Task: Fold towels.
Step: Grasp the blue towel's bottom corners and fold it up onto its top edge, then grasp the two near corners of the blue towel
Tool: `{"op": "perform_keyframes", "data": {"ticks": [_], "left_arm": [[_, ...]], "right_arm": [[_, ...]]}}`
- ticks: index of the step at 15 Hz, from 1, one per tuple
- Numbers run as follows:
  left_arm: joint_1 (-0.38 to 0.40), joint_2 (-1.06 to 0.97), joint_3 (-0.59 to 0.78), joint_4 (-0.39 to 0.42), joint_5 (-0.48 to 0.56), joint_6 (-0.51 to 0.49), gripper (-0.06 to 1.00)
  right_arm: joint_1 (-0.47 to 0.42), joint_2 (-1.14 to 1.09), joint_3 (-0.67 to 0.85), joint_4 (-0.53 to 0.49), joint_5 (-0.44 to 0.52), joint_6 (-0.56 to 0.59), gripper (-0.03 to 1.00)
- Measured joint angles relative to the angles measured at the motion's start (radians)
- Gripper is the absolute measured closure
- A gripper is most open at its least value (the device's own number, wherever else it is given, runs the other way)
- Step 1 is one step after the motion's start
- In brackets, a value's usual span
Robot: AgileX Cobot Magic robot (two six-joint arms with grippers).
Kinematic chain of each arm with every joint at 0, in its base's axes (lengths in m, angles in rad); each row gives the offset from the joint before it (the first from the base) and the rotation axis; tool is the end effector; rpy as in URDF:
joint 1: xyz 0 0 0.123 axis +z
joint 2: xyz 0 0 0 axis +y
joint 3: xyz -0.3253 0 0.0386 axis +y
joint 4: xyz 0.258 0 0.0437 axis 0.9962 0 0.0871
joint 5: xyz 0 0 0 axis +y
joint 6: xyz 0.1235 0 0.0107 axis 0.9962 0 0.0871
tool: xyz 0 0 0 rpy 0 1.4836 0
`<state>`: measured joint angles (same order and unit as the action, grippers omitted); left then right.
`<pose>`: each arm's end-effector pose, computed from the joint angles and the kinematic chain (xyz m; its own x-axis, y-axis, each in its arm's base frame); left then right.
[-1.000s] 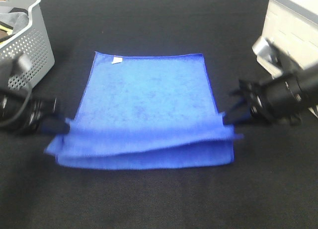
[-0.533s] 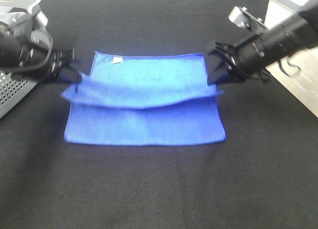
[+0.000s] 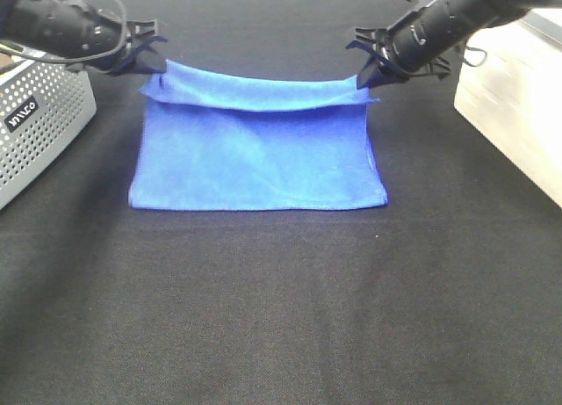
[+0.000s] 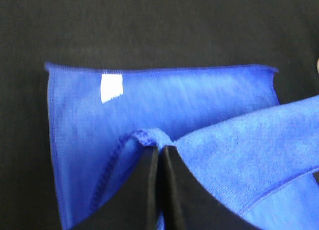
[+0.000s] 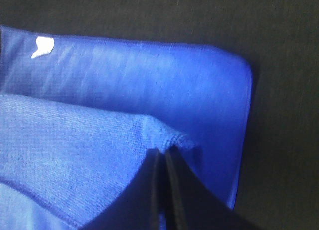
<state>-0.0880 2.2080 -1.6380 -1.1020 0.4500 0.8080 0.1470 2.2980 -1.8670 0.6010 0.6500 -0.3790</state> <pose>0.5465 -0.0966 0.1857 -0.7135 -0.1664 -0.6806 0.2068 0.8781 -0.4314 0.5574 0.1255 0.1807 -0.8133 -0.0061 -0.5818 -0.2510 0.9058 0.3414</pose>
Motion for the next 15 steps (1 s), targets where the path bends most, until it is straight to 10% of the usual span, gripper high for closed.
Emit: {"op": "perform_keyframes", "data": {"ticks": [7, 11, 15], "left_arm": [[0.000, 0.271, -0.288, 0.009, 0.000, 0.000, 0.58], [0.012, 0.263, -0.300, 0.059, 0.030, -0.013, 0.26], [0.047, 0.239, -0.303, 0.135, 0.238, -0.137, 0.26]], "right_arm": [[0.000, 0.226, -0.203, -0.041, -0.057, 0.001, 0.87], [0.000, 0.222, -0.203, -0.087, -0.022, 0.025, 0.18], [0.000, 0.141, -0.206, -0.171, 0.152, 0.027, 0.11]]}}
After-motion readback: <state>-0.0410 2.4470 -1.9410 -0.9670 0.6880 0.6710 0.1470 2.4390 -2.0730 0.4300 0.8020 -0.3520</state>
